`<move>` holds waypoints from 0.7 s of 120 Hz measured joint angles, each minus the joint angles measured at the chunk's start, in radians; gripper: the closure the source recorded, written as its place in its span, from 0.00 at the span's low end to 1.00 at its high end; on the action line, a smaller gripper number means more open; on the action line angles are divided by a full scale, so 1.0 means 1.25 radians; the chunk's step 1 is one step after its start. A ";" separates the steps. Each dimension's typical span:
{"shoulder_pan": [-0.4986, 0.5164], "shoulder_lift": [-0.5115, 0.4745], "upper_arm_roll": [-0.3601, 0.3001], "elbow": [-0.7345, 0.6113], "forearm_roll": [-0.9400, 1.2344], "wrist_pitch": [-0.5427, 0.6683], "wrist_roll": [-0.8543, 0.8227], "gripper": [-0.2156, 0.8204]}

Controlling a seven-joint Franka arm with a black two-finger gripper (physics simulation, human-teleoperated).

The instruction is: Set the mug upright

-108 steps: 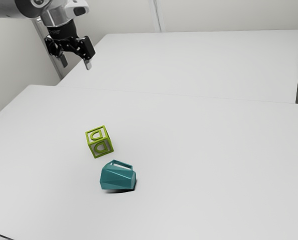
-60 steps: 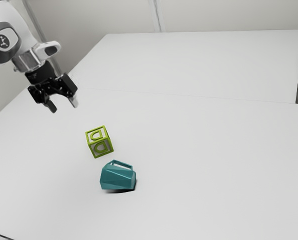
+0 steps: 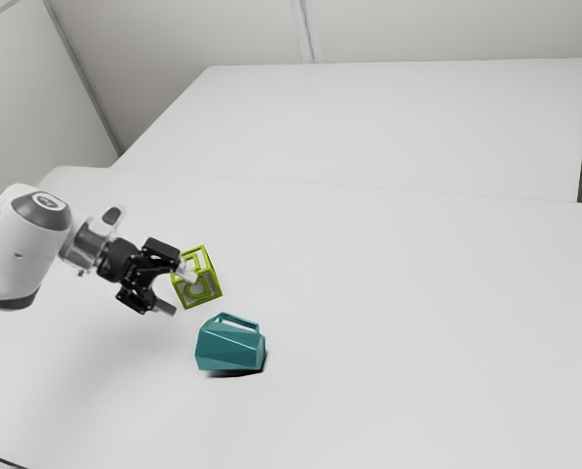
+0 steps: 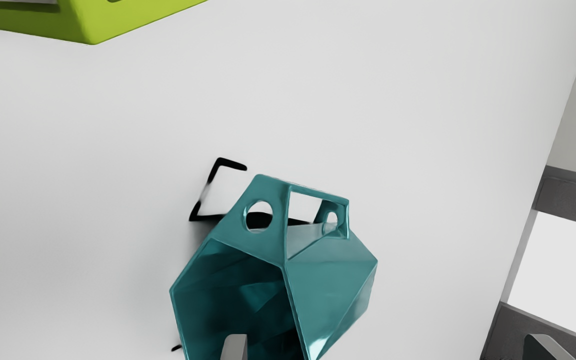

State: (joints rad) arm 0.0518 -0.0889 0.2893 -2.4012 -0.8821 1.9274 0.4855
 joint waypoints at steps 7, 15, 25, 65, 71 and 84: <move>0.000 0.021 0.000 -0.011 -0.035 0.007 0.045 0.21; -0.001 0.044 0.002 -0.015 -0.069 0.013 0.094 0.21; -0.002 0.069 0.004 -0.014 -0.103 0.016 0.148 0.21; 0.002 0.112 0.020 -0.028 -0.155 0.011 0.307 0.21; 0.002 0.098 0.020 -0.044 -0.164 0.010 0.324 0.21; 0.001 0.067 0.020 -0.077 -0.181 0.011 0.357 0.21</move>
State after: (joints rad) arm 0.0525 -0.0052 0.3138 -2.4971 -1.1078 1.9406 0.9313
